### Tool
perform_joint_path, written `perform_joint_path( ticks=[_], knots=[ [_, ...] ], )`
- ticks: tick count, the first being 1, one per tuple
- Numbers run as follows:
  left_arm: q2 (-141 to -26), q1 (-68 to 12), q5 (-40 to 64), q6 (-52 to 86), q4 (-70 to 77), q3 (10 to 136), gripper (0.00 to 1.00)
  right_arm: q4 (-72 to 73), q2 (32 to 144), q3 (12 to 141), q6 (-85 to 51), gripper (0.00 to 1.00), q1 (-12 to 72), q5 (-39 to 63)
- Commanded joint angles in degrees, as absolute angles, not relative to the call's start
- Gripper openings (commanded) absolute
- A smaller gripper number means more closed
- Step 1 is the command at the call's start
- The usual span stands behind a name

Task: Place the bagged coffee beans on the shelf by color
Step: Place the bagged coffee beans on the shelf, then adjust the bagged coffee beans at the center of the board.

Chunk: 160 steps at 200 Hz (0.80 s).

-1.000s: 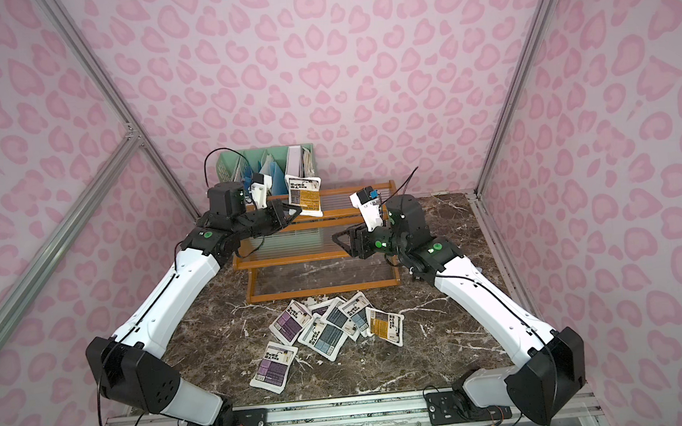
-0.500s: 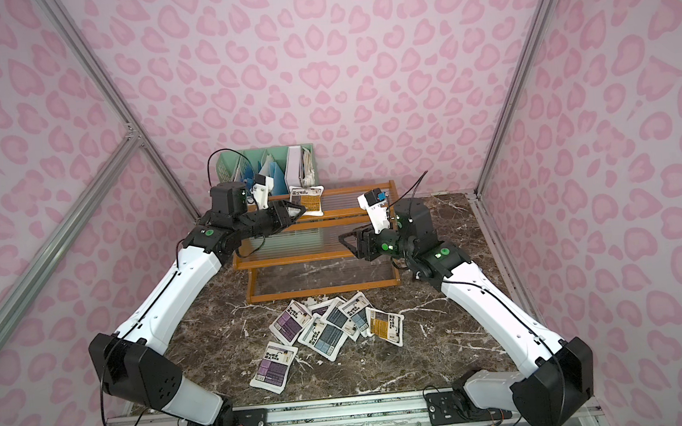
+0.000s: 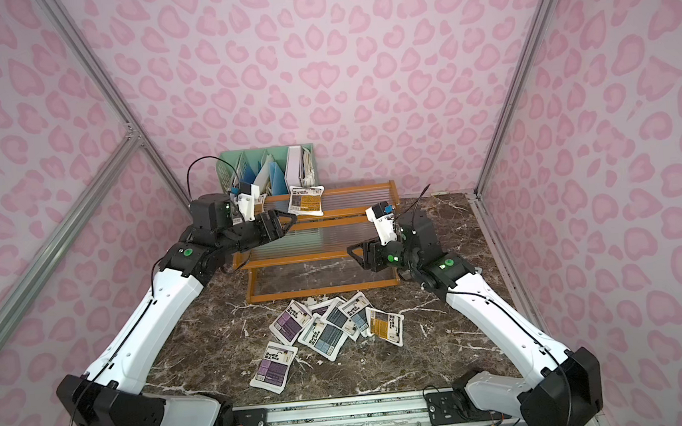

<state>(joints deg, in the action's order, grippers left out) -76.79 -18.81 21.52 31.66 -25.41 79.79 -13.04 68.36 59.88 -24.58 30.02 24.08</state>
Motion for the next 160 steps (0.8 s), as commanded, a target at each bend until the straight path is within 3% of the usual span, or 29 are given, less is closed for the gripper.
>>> perform_joint_path(
  ticks=[1, 32, 74, 125, 160],
  knots=[
    [-73.2, -19.8, 17.5, 25.8, -29.0, 75.0, 0.75, -14.6, 66.8, 56.1, -27.3, 0.59, 29.7, 22.7],
    [-70.6, -24.9, 14.2, 21.5, -31.2, 67.6, 0.73, -17.3, 64.6, 48.7, -30.5, 0.59, 27.7, 22.5],
    [-76.5, -34.2, 16.6, 22.6, -26.4, 62.4, 0.71, -21.0, 63.4, 40.1, -31.2, 0.59, 24.5, 24.2],
    [-92.9, -41.6, 18.3, 22.5, -34.2, 75.0, 0.68, -27.6, 64.0, 33.7, -30.0, 0.58, 23.2, 26.9],
    [-97.8, -44.8, 20.6, 22.0, -32.3, 78.5, 0.67, -27.8, 59.4, 28.2, -31.5, 0.58, 23.2, 27.3]
  ],
)
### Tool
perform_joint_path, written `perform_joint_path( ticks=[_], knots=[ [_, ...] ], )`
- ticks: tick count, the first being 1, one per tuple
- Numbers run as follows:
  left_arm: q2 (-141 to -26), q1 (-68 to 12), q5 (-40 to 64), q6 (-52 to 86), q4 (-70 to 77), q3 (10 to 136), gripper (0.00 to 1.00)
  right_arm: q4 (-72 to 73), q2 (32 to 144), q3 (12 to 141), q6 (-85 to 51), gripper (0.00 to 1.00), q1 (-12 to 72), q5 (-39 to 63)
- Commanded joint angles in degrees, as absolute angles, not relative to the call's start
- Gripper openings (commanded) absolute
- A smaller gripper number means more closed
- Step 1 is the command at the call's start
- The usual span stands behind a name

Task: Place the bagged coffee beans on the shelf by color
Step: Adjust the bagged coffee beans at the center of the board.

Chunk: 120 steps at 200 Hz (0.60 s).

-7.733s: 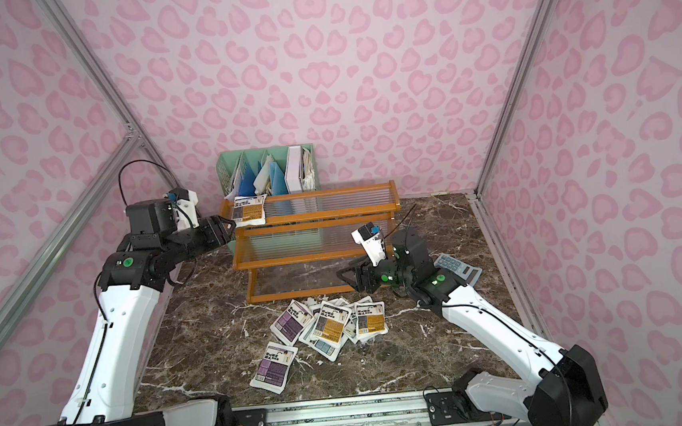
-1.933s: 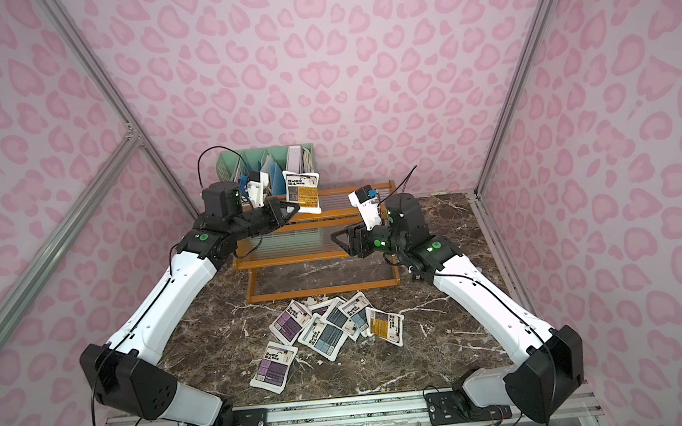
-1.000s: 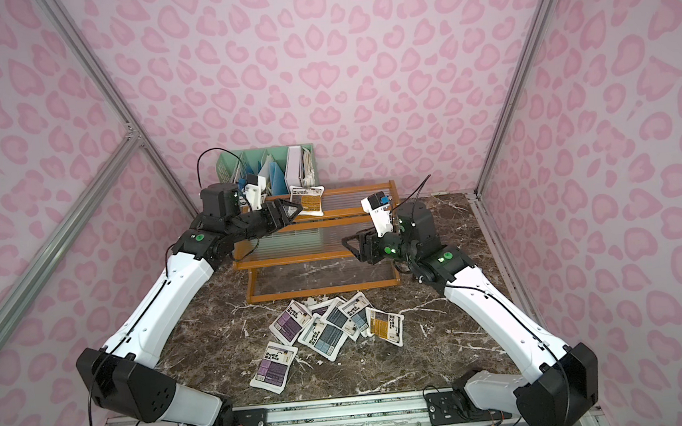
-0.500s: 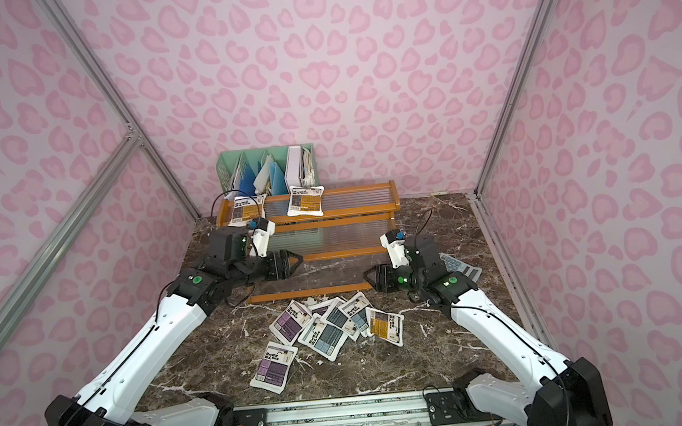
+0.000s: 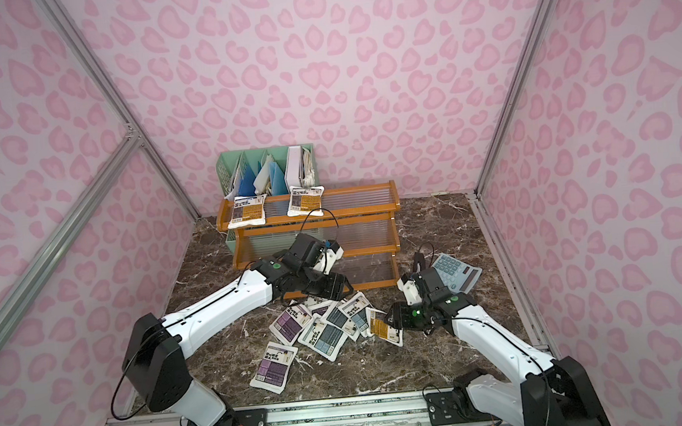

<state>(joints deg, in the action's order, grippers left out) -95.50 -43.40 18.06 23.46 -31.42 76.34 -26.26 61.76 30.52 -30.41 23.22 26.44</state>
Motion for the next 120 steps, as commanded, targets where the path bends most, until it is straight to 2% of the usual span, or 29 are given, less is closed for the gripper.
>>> perform_joint_path(
  ticks=[1, 30, 79, 120],
  knots=[
    [-97.9, -44.8, 20.7, 22.0, -32.3, 78.6, 0.67, -27.8, 59.3, 28.0, -31.6, 0.58, 23.2, 27.3],
    [-101.5, -45.5, 24.1, 19.0, -32.8, 80.9, 0.60, -26.8, 55.5, 25.2, -38.3, 0.57, 26.0, 26.4],
    [-104.1, -45.5, 24.4, 13.6, -32.7, 80.8, 0.53, -17.8, 52.1, 17.3, -55.7, 0.56, 37.6, 24.0],
    [-106.6, -45.5, 22.0, 16.3, -28.9, 81.6, 0.52, -18.0, 51.6, 15.3, -51.5, 0.56, 37.5, 23.9]
  ],
)
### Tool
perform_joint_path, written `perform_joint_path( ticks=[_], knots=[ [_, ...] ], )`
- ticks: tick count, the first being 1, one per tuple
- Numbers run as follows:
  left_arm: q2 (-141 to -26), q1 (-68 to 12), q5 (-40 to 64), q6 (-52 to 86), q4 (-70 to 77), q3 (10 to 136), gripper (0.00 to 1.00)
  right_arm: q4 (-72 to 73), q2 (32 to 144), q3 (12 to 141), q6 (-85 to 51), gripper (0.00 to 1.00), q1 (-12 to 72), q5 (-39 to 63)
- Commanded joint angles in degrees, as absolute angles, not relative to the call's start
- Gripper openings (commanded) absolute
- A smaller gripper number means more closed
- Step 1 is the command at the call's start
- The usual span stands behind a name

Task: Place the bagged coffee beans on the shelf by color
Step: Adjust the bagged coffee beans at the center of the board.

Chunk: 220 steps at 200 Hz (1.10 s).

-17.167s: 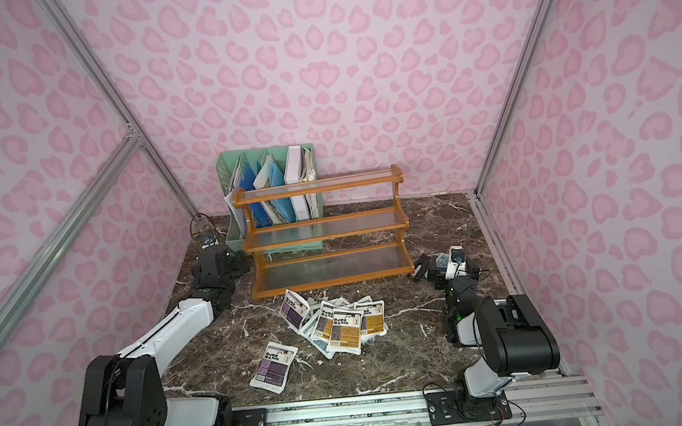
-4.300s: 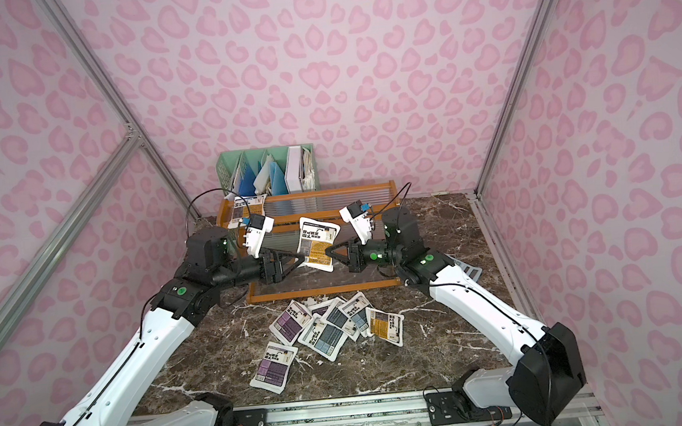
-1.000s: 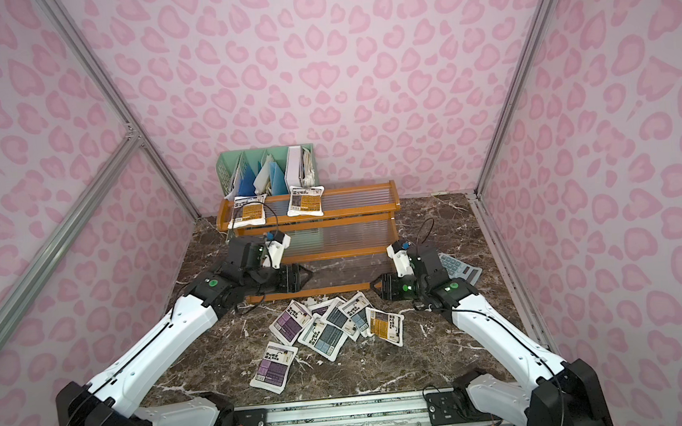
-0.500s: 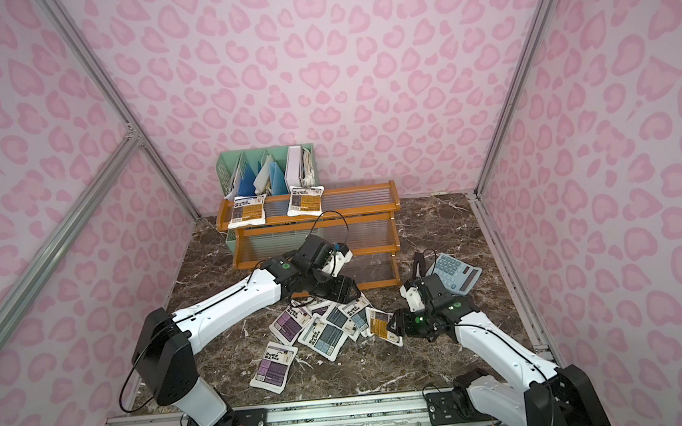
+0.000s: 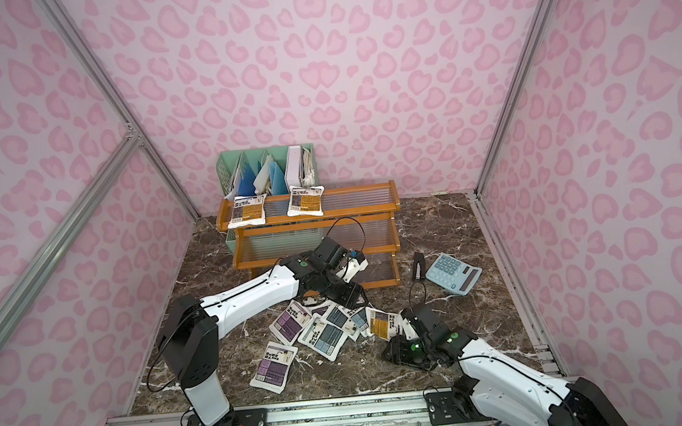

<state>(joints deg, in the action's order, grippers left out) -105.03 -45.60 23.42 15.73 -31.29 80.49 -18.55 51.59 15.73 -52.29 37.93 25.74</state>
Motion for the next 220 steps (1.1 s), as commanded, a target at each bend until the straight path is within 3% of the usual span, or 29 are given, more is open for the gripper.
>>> perform_joint_path(
  ticks=[1, 46, 100, 162, 220],
  knots=[
    [-106.7, -45.6, 22.0, 16.4, -28.8, 81.7, 0.52, -17.9, 51.6, 15.3, -51.3, 0.56, 37.4, 24.0],
    [-112.2, -45.7, 21.9, 17.9, -26.1, 86.7, 0.51, -16.1, 54.1, 14.0, -46.8, 0.56, 34.2, 27.3],
    [-115.5, -47.1, 21.0, 18.1, -22.7, 85.3, 0.43, -19.7, 53.9, 15.3, -37.4, 0.56, 29.1, 27.7],
    [-114.2, -48.6, 21.3, 20.4, -17.5, 76.7, 0.41, -18.9, 57.0, 16.3, -33.7, 0.57, 25.9, 32.7],
    [-109.9, -48.5, 25.8, 22.9, -15.9, 71.3, 0.39, -17.2, 56.0, 20.6, -32.9, 0.56, 21.2, 30.3]
  ],
)
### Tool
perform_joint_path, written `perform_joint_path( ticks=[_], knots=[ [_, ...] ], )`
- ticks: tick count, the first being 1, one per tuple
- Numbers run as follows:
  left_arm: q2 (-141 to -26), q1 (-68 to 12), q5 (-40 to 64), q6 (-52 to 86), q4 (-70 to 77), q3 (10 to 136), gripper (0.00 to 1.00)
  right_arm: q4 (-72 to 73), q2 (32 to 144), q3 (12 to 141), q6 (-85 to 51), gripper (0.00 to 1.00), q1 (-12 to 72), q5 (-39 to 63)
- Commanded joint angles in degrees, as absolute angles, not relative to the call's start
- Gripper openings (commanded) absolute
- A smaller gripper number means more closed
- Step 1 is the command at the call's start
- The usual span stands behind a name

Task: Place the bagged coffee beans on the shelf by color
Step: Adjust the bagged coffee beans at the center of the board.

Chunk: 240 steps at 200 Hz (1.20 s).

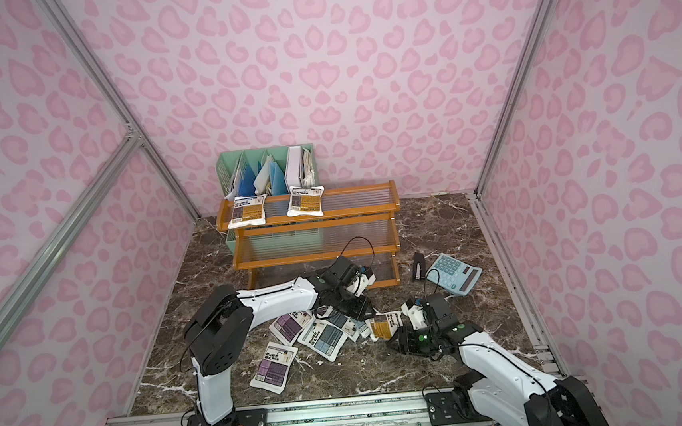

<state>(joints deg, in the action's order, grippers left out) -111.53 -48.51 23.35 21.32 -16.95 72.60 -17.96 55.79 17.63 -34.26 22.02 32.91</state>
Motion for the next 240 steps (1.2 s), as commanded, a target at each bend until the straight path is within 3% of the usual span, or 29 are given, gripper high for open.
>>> perform_joint_path(
  ticks=[1, 76, 115, 162, 200, 240],
  knots=[
    [-109.9, -48.5, 25.9, 23.0, -16.0, 71.2, 0.39, -17.2, 56.1, 20.8, -32.8, 0.56, 21.1, 30.1],
    [-107.4, -49.1, 29.1, 22.4, -16.8, 69.0, 0.29, -13.0, 75.6, 34.7, -30.7, 0.54, 19.5, 31.6],
    [-107.9, -49.1, 29.7, 22.0, -17.0, 68.1, 0.27, -26.5, 69.6, 38.8, -35.8, 0.55, 19.4, 22.3],
    [-109.5, -49.1, 31.2, 21.6, -17.3, 68.6, 0.26, -38.7, 66.8, 36.8, -43.1, 0.55, 18.6, 32.6],
    [-110.3, -49.2, 31.3, 23.1, -14.9, 68.1, 0.27, -36.6, 61.3, 32.2, -50.5, 0.54, 18.1, 36.5],
    [-111.2, -49.3, 31.2, 23.1, -15.0, 68.7, 0.27, -23.1, 62.6, 24.2, -55.6, 0.52, 16.4, 43.7]
  ],
)
